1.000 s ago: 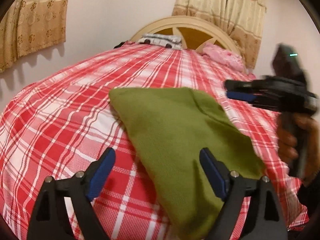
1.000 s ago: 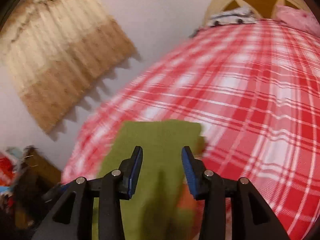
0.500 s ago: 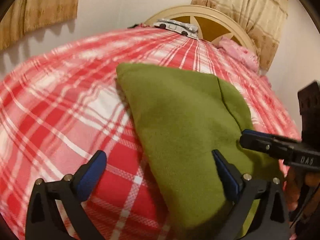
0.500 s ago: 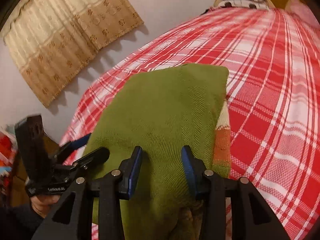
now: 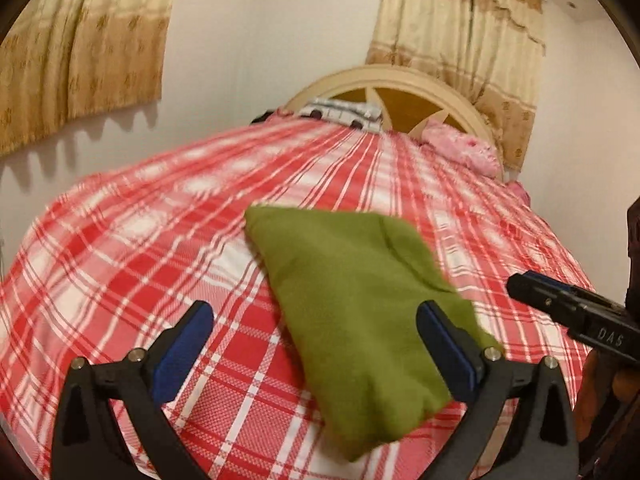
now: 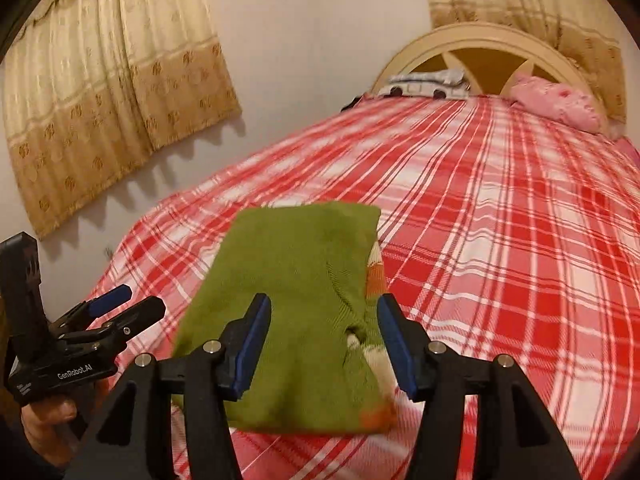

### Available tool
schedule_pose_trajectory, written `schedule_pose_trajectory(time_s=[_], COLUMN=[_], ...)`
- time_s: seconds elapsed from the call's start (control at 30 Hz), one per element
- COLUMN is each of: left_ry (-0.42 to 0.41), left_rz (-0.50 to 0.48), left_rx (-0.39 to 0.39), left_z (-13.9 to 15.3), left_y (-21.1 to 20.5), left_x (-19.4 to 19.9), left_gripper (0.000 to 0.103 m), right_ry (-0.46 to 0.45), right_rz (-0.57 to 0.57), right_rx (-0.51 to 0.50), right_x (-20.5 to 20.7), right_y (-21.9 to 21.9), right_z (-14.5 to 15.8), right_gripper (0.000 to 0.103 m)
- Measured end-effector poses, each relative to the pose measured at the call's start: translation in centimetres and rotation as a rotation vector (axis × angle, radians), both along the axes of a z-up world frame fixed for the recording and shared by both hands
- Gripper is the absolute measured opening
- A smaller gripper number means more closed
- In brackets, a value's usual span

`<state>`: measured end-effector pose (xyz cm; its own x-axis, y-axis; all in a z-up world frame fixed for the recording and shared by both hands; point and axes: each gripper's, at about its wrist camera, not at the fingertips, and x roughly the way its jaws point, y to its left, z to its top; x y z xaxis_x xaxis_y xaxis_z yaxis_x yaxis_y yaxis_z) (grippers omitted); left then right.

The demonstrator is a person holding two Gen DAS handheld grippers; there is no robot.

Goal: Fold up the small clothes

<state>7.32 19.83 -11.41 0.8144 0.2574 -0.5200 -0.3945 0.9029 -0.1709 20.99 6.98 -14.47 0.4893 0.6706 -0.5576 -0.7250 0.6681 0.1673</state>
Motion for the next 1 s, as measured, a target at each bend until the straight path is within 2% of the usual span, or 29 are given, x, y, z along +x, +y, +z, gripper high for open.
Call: schedule_pose_trajectory(time_s=[0.17,0.3,0.53,0.77,1.0], left_ry=[-0.048,-0.086,-0.125,-0.152,-0.160], left_rz=[-0.023,-0.034,-0.042,-0.055,-0.051], left_rx=[0.020,0.024,0.014,0.044,0.041], left_z=[1.4,3.1,4.1,4.9,5.1], left_y=[-0.8,-0.8,-1.2,-2.0,-2.1], left_x=[-1.1,-1.6,-2.3,-2.9,-3.2], left_gripper=[0.103,0.103,0.103,0.103,0.103], right_ry=[-0.102,-0.133,-0.170,-0.207,-0.213], right_rz=[-0.034,-0.042,-0.052,-0.057,-0.059], right_rx=[-0.028,-0.008,0.001,0.011,0.017], right_x=[-2.9,-4.5,-6.6,-8.2,-9.1], right_y=[-0.5,-0.7,-1.2,-1.5,-1.6], right_z=[1.9,3.0,4.3,5.4,5.5], right_gripper=[0.057,0.071,0.071,0.071,0.072])
